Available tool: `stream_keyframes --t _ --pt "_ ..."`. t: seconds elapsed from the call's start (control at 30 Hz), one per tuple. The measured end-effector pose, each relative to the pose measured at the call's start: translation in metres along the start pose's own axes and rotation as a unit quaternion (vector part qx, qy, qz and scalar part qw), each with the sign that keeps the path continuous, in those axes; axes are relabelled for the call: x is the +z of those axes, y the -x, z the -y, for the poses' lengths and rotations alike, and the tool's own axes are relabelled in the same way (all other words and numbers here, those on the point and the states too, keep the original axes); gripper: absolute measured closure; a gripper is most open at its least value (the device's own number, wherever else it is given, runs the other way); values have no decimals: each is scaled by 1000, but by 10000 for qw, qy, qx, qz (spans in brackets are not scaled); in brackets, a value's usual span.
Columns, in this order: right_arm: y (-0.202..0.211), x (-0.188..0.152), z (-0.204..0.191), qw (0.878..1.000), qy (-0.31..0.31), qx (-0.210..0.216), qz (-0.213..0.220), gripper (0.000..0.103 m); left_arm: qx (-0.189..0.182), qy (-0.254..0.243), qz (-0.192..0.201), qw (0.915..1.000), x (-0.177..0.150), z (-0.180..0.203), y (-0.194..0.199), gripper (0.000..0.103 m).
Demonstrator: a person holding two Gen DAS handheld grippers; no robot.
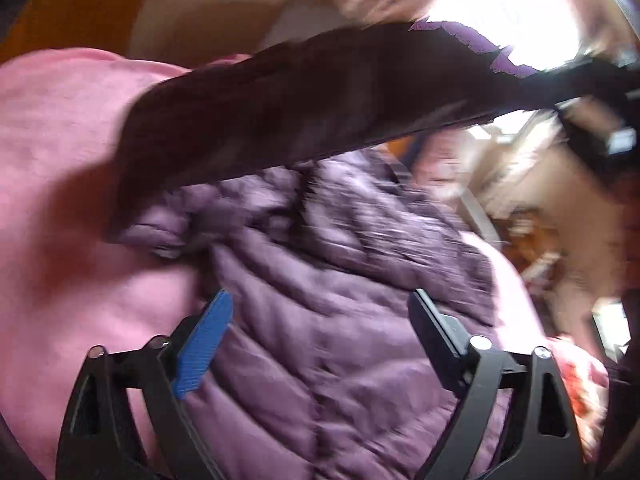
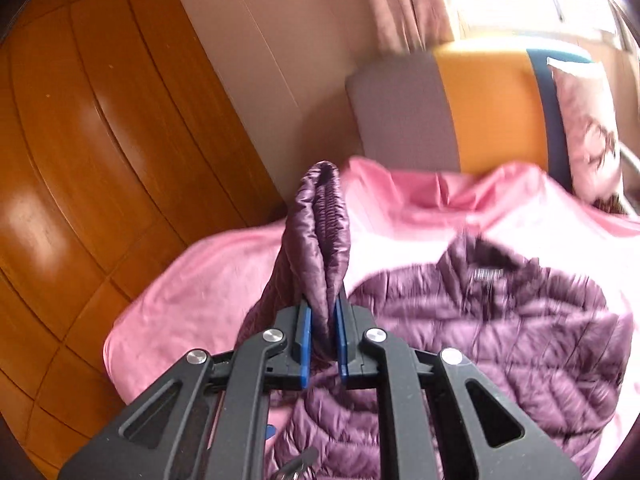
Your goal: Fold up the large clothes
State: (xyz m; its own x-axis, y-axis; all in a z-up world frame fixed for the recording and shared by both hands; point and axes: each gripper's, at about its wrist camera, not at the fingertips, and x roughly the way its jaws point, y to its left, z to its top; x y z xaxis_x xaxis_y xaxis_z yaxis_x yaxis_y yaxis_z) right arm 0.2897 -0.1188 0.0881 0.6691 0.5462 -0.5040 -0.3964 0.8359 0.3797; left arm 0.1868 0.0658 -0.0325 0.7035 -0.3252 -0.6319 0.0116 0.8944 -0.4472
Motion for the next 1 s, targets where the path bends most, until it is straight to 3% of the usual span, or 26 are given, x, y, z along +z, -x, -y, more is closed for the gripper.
stream_keyframes --t 0.07,0.23,0.43,0.57,0.73,0.87,1.0 --pt "6 12 -1 9998 43 1 183 94 381 281 -48 9989 8 -8 -7 18" --pt "33 30 26 9977 -167 -202 619 94 869 481 -8 9951 24 -19 -22 18" --pt "60 21 109 9882 -985 -730 914 94 1250 319 -116 9916 42 -18 -47 18" --pt "62 -15 173 9762 -1655 -1239 656 94 1510 287 -225 9879 48 -23 -62 18" --pt "37 -80 231 9567 -2236 -1855 -150 95 1650 501 -535 9836 46 -38 -81 18" --pt "29 -112 257 9423 -2613 -2050 -421 95 1729 318 -540 9829 43 -36 -82 18" --pt "28 -122 275 9412 -2691 -1998 -423 95 1704 104 -498 9841 41 -31 -67 19"
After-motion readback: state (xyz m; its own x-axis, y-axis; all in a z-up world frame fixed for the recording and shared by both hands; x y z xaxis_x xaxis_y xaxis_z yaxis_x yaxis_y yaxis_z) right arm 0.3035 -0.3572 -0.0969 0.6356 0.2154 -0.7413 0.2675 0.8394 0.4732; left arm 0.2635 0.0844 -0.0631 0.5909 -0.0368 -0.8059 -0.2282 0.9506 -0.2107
